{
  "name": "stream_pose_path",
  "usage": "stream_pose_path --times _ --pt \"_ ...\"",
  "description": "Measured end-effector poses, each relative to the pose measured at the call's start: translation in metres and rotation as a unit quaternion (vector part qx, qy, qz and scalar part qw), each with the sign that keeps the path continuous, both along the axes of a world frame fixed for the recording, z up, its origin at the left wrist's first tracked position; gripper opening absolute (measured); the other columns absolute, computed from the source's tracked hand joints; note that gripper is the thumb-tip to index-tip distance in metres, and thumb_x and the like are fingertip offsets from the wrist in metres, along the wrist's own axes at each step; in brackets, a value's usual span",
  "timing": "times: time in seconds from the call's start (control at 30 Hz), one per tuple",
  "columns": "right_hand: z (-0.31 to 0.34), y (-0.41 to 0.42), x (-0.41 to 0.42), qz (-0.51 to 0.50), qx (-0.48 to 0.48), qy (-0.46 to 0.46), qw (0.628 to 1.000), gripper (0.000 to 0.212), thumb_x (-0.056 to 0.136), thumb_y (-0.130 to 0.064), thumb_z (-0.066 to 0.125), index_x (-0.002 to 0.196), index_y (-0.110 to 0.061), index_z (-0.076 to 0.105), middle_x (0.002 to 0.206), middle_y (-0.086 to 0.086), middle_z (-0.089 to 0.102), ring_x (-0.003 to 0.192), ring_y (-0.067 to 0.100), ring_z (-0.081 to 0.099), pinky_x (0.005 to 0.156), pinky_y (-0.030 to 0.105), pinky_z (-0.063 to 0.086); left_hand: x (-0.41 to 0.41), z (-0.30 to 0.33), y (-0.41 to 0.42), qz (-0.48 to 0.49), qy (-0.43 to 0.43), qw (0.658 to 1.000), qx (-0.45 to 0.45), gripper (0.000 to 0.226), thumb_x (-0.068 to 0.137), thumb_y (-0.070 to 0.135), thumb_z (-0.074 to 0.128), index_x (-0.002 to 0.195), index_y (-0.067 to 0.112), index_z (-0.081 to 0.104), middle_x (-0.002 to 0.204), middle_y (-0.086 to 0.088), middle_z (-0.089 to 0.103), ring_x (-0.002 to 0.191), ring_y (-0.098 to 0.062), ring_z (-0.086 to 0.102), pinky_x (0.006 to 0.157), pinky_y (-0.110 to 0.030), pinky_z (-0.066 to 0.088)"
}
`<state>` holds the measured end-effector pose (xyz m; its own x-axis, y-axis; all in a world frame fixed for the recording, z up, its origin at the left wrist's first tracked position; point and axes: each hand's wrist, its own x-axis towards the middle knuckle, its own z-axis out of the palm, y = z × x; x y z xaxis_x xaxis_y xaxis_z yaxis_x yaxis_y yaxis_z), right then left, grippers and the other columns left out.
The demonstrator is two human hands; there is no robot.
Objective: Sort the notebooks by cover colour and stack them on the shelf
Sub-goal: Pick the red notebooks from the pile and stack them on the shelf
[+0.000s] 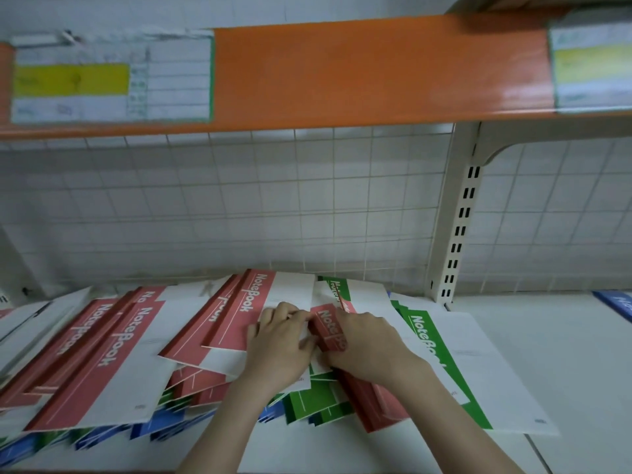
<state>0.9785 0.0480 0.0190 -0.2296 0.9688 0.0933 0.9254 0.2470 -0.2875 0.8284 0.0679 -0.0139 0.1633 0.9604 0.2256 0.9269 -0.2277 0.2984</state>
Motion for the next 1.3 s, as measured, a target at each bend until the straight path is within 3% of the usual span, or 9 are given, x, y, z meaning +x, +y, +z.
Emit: stream_pose_path --times 0.37,0.57,0.7,0.77,0.87,0.97,1.03,1.2,1.3 --pt "0.003 0.004 -0.011 0.001 0.002 -0.062 0.998 0.025 0.099 -0.026 0.036 0.101 -0.009 0.054 0.106 0.013 0.063 0.093 0.030 0.061 0.069 0.032 0.043 0.001 0.007 -0.004 0.009 -0.037 0.999 -0.021 0.045 0.094 0.040 0.045 0.138 0.032 0.037 0.139 0.005 0.035 0.132 -0.016 0.024 0.108 -0.036 0.020" --pt "0.009 0.013 0.001 -0.078 -0.006 0.050 0.996 0.025 0.096 -0.015 0.037 0.111 0.000 0.051 0.108 0.021 0.061 0.096 0.037 0.059 0.068 0.031 0.038 0.009 0.011 -0.016 0.080 0.084 0.990 -0.082 0.058 0.093 0.057 0.034 0.142 0.024 0.031 0.155 -0.011 0.019 0.144 -0.032 0.010 0.109 -0.065 0.008" --pt "0.017 0.014 0.004 -0.109 0.002 0.096 0.989 0.016 0.094 -0.007 0.038 0.107 -0.005 0.045 0.106 0.020 0.062 0.094 0.035 0.058 0.064 0.027 0.032 0.028 0.017 -0.029 0.031 0.078 0.995 -0.058 0.045 0.097 0.049 0.025 0.130 0.027 0.046 0.145 -0.005 0.039 0.134 -0.025 0.033 0.104 -0.053 0.022" --pt "0.018 0.013 0.005 -0.089 0.027 0.120 0.988 0.048 0.092 -0.001 0.038 0.139 -0.008 0.030 0.088 0.013 0.062 0.076 0.025 0.059 0.056 0.025 0.033 0.033 0.020 -0.031 0.019 0.015 0.999 -0.023 0.036 0.098 0.035 0.033 0.128 0.026 0.049 0.138 0.001 0.048 0.126 -0.019 0.042 0.104 -0.044 0.028" --pt "0.020 0.010 0.006 -0.038 0.051 0.156 0.986 0.071 0.087 0.006 0.036 0.149 -0.019 0.013 0.061 -0.001 0.045 0.050 0.009 0.041 0.040 0.016 0.024 0.022 0.027 -0.027 0.085 0.028 0.996 0.007 0.041 0.094 0.037 0.045 0.131 0.020 0.046 0.139 -0.003 0.044 0.129 -0.023 0.037 0.105 -0.043 0.033" --pt "0.022 0.011 0.008 -0.036 0.059 0.176 0.982 0.061 0.088 0.006 0.034 0.143 -0.019 0.032 0.071 0.002 0.055 0.052 0.009 0.044 0.040 0.014 0.028 0.004 0.032 -0.022 0.160 0.088 0.982 -0.057 0.069 0.086 0.066 0.043 0.131 0.013 0.044 0.138 -0.011 0.043 0.130 -0.029 0.035 0.104 -0.044 0.030" --pt "0.024 0.010 0.004 -0.047 0.049 0.200 0.978 0.049 0.091 0.005 0.034 0.134 -0.014 0.046 0.102 0.011 0.065 0.064 0.016 0.053 0.052 0.018 0.037 0.002 0.032 -0.022 0.164 0.088 0.981 -0.058 0.073 0.081 0.070 0.047 0.125 0.012 0.047 0.129 -0.008 0.048 0.123 -0.026 0.040 0.100 -0.039 0.033" --pt "0.030 0.014 -0.003 -0.087 0.023 0.264 0.960 0.042 0.095 0.000 0.032 0.132 -0.007 0.050 0.135 0.014 0.052 0.109 0.029 0.058 0.085 0.030 0.046 0.007 0.030 -0.021 0.082 -0.113 0.987 -0.079 0.040 0.082 0.037 0.068 0.108 0.012 0.051 0.107 -0.005 0.051 0.091 -0.019 0.056 0.077 -0.027 0.049" --pt "0.034 0.017 -0.006 -0.111 0.017 0.331 0.937 0.043 0.095 0.000 0.032 0.134 -0.006 0.048 0.138 0.012 0.049 0.120 0.027 0.051 0.093 0.029 0.042 0.008 0.032 -0.019 0.024 -0.258 0.960 -0.108 0.023 0.092 0.018 0.054 0.114 0.013 0.049 0.100 0.001 0.061 0.085 -0.010 0.061 0.066 -0.020 0.051"
